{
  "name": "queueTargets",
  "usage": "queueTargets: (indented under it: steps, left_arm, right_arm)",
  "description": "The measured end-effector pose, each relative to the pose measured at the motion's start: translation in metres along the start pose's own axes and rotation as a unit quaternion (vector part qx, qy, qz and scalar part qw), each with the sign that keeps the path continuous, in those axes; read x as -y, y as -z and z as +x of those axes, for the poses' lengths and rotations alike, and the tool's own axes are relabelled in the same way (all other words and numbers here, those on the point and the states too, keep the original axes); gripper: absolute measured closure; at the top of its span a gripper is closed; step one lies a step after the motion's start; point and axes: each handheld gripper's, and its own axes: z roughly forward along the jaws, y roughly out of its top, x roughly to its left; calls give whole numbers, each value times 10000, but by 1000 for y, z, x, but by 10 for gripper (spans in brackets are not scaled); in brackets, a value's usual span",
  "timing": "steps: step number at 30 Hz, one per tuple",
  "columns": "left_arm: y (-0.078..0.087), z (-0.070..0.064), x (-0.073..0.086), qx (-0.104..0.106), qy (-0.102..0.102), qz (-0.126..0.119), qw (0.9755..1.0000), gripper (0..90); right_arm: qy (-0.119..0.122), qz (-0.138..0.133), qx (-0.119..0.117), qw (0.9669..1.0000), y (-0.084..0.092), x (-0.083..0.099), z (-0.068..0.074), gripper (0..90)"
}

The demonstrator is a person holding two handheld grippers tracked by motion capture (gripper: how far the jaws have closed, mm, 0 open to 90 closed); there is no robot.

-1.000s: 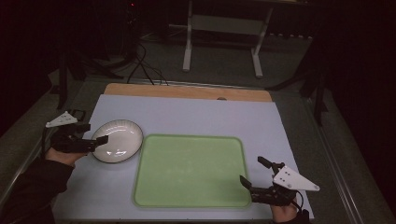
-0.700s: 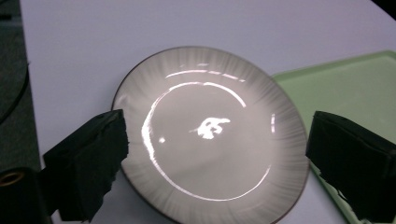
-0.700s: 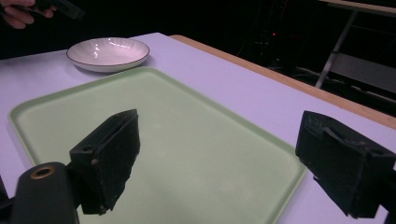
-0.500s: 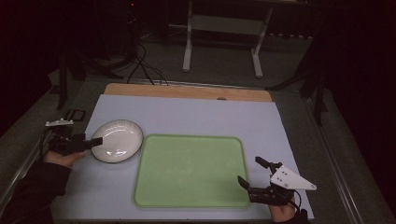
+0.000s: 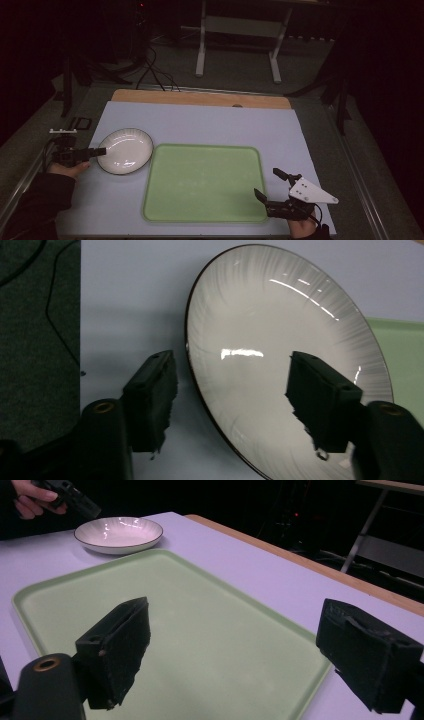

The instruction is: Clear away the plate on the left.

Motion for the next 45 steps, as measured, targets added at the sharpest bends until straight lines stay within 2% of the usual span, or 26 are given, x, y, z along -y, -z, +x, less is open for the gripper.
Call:
queueTargets:
  steps: [3,5,6,9,12,14,16,17,18,19,23,24,27,37,45]
  left_arm:
    - [-4,4,-2,-78,215,154,9996,459]
    - [-4,6,-2,-75,253,200,9995,499]
    - [-5,9,-3,-15,349,216,9992,510]
    - [-7,11,-3,-29,392,262,9989,560]
    - [-9,14,-4,115,486,318,9982,600]
    - [-10,14,-4,91,507,339,9981,616]
    - [-10,15,-4,169,509,321,9980,628]
    - [-10,15,-4,169,509,321,9980,642]
    - [-11,14,-5,78,478,366,9982,662]
    - [-13,15,-6,138,523,423,9976,662]
    - [-15,15,-6,134,577,469,9971,697]
    - [-17,16,-6,186,667,506,9963,745]
    - [-18,16,-6,116,670,533,9963,790]
    - [-21,22,-7,351,1005,561,9927,824]
    - [-23,21,-9,358,1333,455,9894,852]
  right_arm:
    - [13,30,-7,10000,-1,0,0,139]
    - [13,35,-8,10000,-1,0,0,140]
    - [5,42,-7,10000,-1,0,0,140]
    - [1,49,-8,10000,-1,0,0,141]
    - [-7,48,-11,10000,-2,1,0,141]
    - [-16,52,-11,10000,-2,1,0,141]
    - [-15,53,-11,10000,-2,1,0,141]
    - [-15,53,-11,10000,-2,1,0,141]
    - [-1,59,-9,10000,-2,1,0,141]
    - [11,59,-9,10000,-2,1,0,141]
    - [17,74,-17,10000,-2,1,0,141]
    - [8,77,-15,10000,-2,1,0,142]
    - [-4,83,-8,10000,-2,1,0,142]
    - [-10,100,-7,9999,-3,1,0,143]
    - [-32,77,2,10000,-2,1,-1,144]
